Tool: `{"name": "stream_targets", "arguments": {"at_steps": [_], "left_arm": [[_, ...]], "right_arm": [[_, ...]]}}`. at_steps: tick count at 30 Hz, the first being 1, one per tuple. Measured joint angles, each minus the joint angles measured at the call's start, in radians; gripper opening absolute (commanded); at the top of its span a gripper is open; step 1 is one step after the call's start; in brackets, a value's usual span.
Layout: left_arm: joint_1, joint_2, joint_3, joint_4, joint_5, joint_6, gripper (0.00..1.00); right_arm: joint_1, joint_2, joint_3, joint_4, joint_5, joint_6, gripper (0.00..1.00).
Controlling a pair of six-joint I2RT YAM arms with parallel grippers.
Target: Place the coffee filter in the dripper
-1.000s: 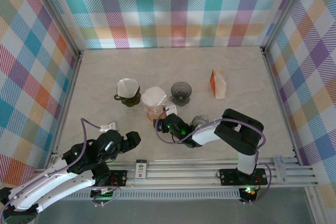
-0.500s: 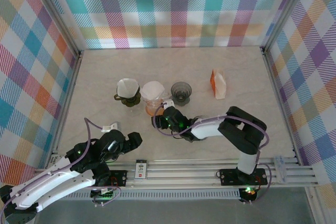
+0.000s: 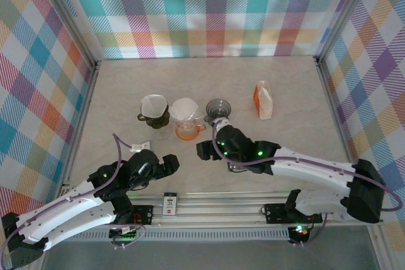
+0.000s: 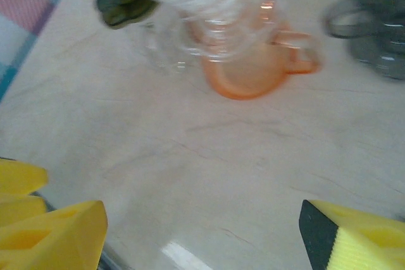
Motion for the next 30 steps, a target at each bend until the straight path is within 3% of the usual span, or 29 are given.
{"name": "stream_targets", "arguments": {"at_steps": [5, 9, 11, 15, 18, 25, 30], "left_arm": [[0.0, 0.024, 0.0, 0.041, -0.016, 0.028, 1.0], [0.0, 0.036, 0.0, 0.055, -0.028, 0.047, 1.0], [0.0, 0.04, 0.0, 0.055, -0.032, 0.051, 1.0], [0.0, 0.041, 0.0, 0.055, -0.038, 0.055, 1.0], [0.0, 0.034, 0.0, 0.055, -0.039, 0.055, 1.0], [0.0, 0.008, 0.0, 0.054, -0.047, 0.054, 1.0], [0.0, 0.008, 0.0, 0.053, -0.056, 0.05, 1.0]], "right_arm": [[-0.217, -0.138, -0.003, -0.256, -0.008, 0.016, 0.81], [-0.413, -0.198, -0.038, -0.349, -0.073, 0.022, 0.76], [-0.463, -0.187, -0.063, -0.362, -0.115, 0.021, 0.73], [-0.485, -0.111, -0.092, -0.367, -0.19, 0.01, 0.68], [-0.485, -0.074, -0.093, -0.354, -0.222, -0.006, 0.56], [-0.484, -0.002, -0.093, -0.351, -0.228, -0.049, 0.31], [-0.436, 0.024, -0.079, -0.354, -0.214, -0.073, 0.21]]}}
